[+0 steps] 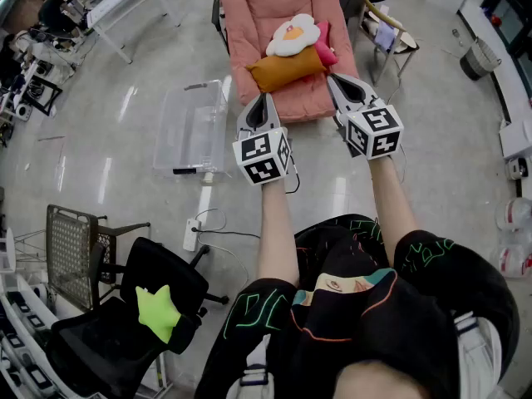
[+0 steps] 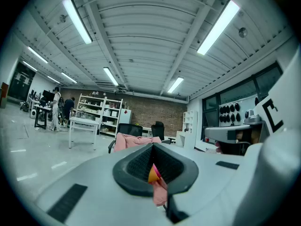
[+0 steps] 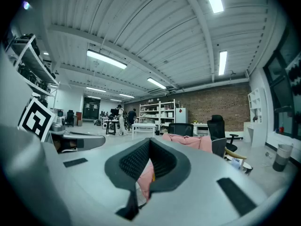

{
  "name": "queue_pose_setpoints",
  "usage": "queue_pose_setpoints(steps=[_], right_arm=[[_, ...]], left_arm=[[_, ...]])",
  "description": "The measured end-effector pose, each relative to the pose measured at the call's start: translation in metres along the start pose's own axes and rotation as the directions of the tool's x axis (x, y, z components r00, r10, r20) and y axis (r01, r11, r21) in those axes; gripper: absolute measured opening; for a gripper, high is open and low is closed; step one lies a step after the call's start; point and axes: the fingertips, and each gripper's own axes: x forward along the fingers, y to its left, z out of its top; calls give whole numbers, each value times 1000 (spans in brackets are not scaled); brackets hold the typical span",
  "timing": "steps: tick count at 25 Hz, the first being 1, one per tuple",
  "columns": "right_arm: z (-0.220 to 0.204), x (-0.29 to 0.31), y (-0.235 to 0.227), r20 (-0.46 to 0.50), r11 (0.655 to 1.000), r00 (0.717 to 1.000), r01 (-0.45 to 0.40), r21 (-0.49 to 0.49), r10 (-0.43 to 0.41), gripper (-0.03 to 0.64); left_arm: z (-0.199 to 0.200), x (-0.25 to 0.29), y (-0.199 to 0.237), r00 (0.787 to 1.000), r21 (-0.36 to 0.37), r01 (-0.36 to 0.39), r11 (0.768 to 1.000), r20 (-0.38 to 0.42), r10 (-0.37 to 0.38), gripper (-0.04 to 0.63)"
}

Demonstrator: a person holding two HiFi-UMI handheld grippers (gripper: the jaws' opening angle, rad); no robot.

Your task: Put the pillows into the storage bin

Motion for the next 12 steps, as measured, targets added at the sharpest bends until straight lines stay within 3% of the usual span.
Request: queue_pose_setpoints(steps=[6,12], right_arm=[[1,18,10,6,999,1000,25,21,-25,-3],[-16,32,1,-58,998,997,60,27,-58,-3]], left_arm=[[-2,6,22,1000,-18,10,1000,-7,-10,-5],[-13,18,36,999,-49,16,999,-30,-18,-5]])
